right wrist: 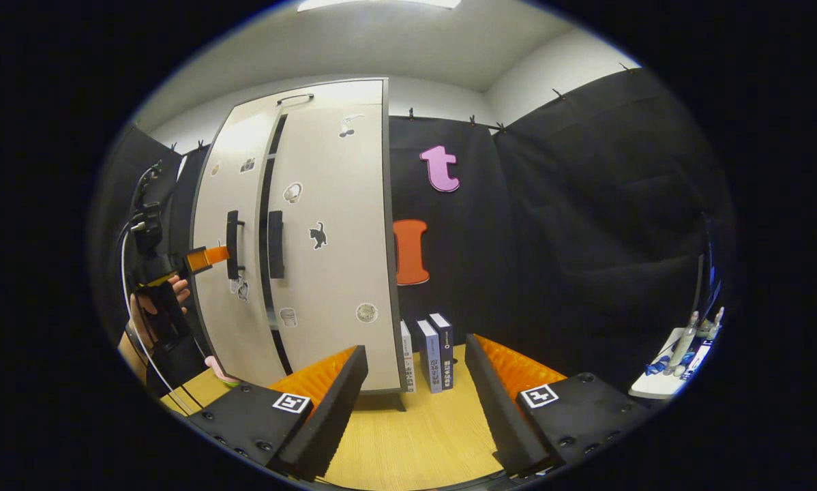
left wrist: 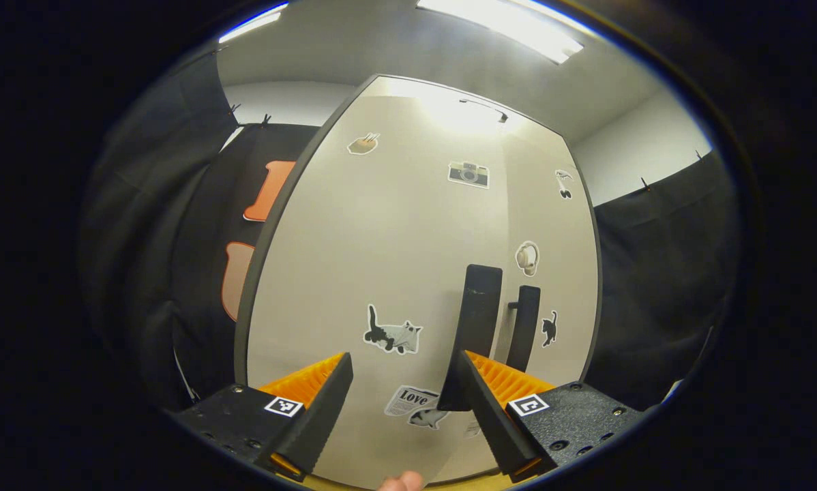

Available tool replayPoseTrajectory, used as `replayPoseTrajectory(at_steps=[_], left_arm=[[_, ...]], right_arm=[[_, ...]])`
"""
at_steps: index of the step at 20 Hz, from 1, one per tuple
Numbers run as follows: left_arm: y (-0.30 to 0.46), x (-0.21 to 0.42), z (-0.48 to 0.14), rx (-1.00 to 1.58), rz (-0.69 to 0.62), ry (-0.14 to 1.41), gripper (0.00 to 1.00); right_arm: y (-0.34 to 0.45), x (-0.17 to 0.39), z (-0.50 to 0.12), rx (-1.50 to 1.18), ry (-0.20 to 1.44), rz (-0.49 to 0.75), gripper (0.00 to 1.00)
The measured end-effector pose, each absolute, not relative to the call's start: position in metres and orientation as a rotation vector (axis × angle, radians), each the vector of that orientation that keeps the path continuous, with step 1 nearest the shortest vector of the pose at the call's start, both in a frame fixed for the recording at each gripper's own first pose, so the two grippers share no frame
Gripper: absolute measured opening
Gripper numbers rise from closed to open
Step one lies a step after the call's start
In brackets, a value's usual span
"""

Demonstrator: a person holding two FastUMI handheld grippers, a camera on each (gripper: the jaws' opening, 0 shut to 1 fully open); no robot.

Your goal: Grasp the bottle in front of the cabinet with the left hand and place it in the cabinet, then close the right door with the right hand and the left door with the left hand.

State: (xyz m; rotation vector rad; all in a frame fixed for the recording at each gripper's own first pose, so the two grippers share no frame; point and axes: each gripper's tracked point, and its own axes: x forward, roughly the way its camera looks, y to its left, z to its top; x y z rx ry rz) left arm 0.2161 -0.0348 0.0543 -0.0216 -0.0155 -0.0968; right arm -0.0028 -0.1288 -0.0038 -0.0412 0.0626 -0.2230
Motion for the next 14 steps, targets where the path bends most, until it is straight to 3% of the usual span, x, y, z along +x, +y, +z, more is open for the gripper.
replayPoseTrajectory(at_steps=[10, 14], left_arm=[[-0.04, 0.235, 0.045, -0.04, -0.093, 0.001, 0.94], [-0.043, 0.211, 0.054, -0.045, -0.133, -0.014, 0.94]], right_arm=[[-0.13, -0.01, -0.003, -0.043, 0.071, -0.233, 0.89], [-0.12, -0.007, -0.002, -0.051, 0.069, -0.212, 0.89]])
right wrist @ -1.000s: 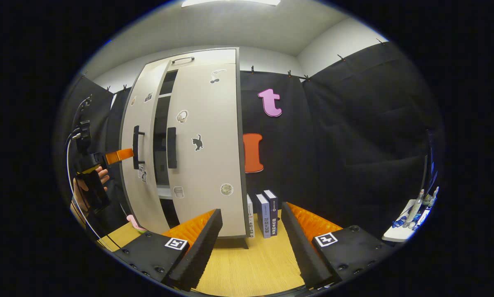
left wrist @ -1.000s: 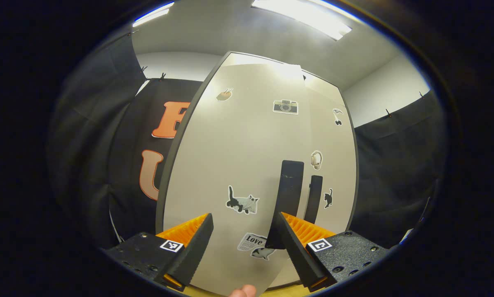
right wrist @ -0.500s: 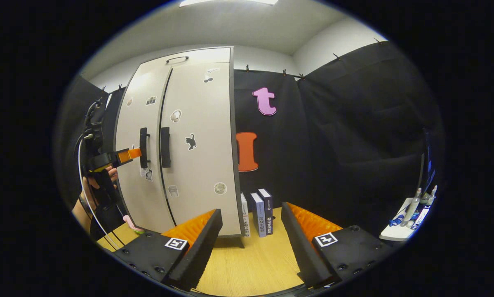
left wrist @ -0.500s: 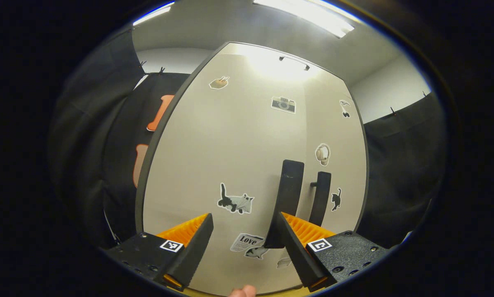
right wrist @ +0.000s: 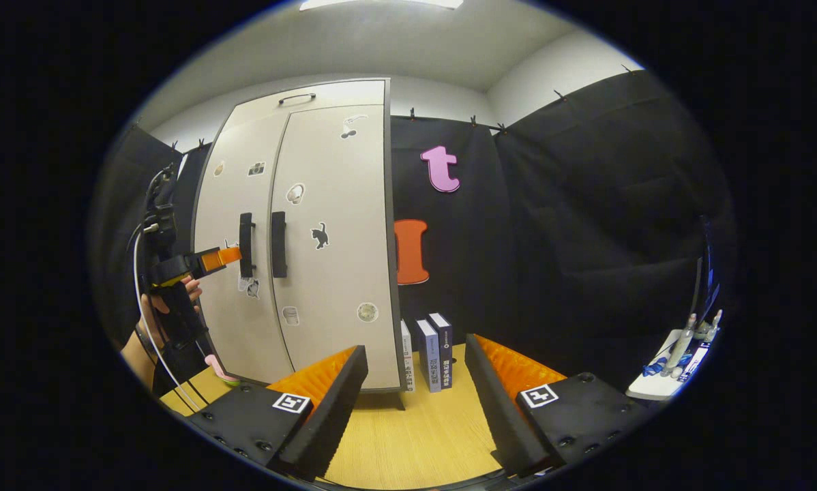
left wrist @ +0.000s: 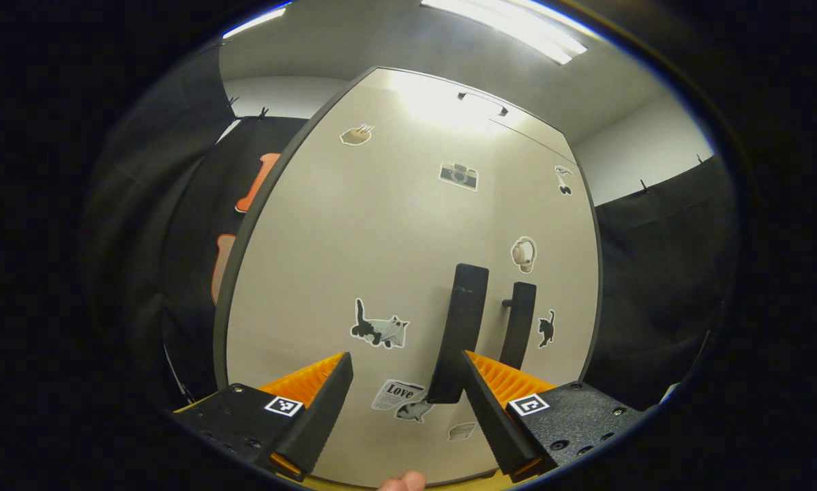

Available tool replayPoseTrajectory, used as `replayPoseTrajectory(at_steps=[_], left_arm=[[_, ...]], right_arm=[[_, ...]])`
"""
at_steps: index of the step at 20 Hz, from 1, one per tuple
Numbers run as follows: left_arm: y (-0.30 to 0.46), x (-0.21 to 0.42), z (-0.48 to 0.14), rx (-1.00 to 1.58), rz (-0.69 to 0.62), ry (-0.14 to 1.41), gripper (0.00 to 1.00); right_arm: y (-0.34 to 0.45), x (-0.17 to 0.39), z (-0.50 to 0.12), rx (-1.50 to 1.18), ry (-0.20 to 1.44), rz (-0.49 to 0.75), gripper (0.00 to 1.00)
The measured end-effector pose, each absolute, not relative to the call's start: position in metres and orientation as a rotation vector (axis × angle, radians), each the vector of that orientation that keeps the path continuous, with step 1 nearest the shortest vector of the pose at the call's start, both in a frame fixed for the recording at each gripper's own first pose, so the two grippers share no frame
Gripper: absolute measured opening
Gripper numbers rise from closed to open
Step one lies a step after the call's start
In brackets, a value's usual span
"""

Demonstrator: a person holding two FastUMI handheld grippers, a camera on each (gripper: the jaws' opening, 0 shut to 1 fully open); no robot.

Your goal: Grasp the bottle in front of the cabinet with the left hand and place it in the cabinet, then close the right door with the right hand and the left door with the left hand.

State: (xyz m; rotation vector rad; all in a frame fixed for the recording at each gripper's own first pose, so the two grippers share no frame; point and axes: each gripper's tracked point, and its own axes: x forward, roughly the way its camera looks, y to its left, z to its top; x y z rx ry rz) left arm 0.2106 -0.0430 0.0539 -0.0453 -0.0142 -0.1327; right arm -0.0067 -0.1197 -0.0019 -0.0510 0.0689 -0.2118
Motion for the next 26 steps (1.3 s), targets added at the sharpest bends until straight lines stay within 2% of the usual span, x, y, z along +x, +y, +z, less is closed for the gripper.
replayPoseTrajectory(at_steps=[4, 5, 12, 17, 23, 24, 26], left_arm=[[-0.039, 0.167, 0.066, -0.073, -0.165, -0.025, 0.95], [-0.035, 0.157, 0.069, -0.075, -0.162, -0.033, 0.95], [0.016, 0.08, 0.088, -0.048, -0.054, -0.067, 0.94], [0.045, 0.022, 0.081, -0.015, 0.026, -0.066, 0.94], [0.049, -0.033, 0.049, 0.002, 0.064, -0.01, 0.95], [0.049, -0.039, 0.049, 0.0, 0.065, -0.009, 0.95], [0.048, -0.043, 0.046, -0.004, 0.06, 0.001, 0.95]], right_arm=[[-0.106, -0.001, -0.006, -0.044, 0.072, -0.172, 0.89], [-0.102, 0.001, -0.007, -0.04, 0.073, -0.16, 0.95], [-0.072, 0.014, -0.013, -0.026, 0.067, -0.064, 0.96], [-0.059, 0.008, -0.015, -0.01, 0.045, -0.038, 0.96], [-0.048, -0.009, -0.028, -0.014, 0.067, -0.021, 0.95], [-0.046, -0.01, -0.028, -0.011, 0.065, -0.019, 0.89], [-0.044, -0.011, -0.028, -0.013, 0.061, -0.018, 0.89]])
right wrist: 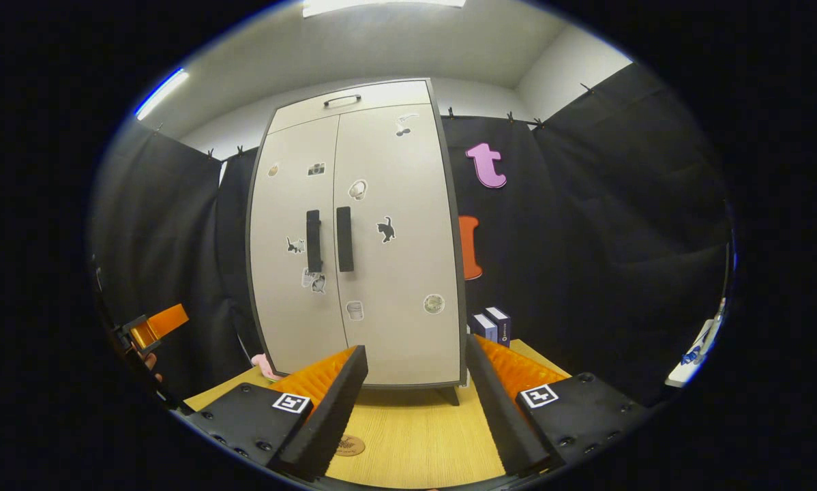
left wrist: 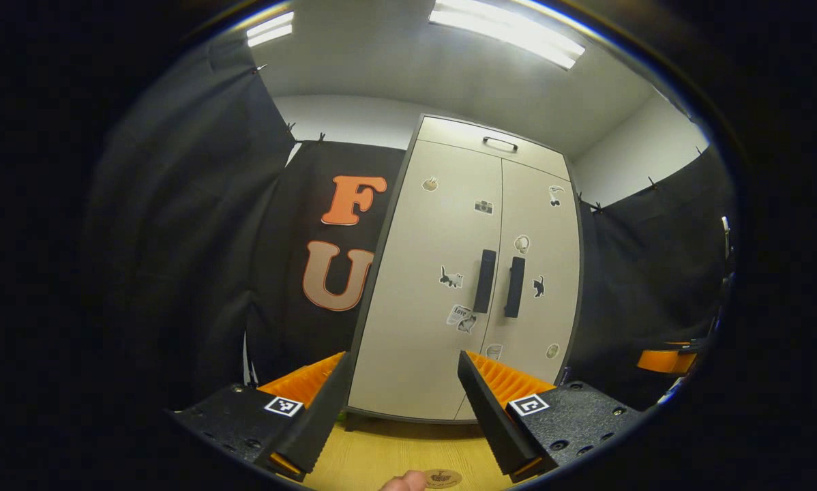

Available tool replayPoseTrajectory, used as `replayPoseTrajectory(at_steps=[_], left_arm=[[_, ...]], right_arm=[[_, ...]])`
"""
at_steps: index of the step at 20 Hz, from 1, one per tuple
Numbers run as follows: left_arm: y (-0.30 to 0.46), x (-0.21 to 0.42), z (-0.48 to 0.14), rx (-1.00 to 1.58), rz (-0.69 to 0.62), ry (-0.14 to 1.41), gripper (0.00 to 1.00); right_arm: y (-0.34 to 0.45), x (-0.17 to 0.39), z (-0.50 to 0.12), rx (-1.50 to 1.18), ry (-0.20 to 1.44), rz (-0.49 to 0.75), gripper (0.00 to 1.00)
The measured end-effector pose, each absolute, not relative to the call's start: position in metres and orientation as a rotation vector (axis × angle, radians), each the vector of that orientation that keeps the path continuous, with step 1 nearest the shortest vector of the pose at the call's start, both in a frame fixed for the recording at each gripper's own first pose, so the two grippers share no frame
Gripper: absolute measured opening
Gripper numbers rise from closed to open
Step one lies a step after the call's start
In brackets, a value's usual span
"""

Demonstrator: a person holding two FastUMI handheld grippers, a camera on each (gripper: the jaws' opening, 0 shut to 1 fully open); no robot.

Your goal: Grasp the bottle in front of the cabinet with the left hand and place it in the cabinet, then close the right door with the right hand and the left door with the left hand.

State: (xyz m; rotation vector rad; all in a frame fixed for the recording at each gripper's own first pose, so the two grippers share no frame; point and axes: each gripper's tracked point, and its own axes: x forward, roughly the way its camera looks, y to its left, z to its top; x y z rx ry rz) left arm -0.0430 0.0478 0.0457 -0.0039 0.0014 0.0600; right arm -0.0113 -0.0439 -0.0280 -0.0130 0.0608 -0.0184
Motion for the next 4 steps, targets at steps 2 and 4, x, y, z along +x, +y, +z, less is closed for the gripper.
replayPoseTrajectory(at_steps=[2, 4], left_arm=[[0.0504, -0.0426, 0.0456, 0.004, 0.063, 0.009, 0.95], [0.052, -0.045, 0.0462, 0.007, 0.066, 0.013, 0.95]], right_arm=[[-0.0409, -0.012, -0.0273, -0.013, 0.058, -0.013, 0.89], [-0.037, -0.0132, -0.0269, -0.003, 0.059, -0.003, 0.89]])
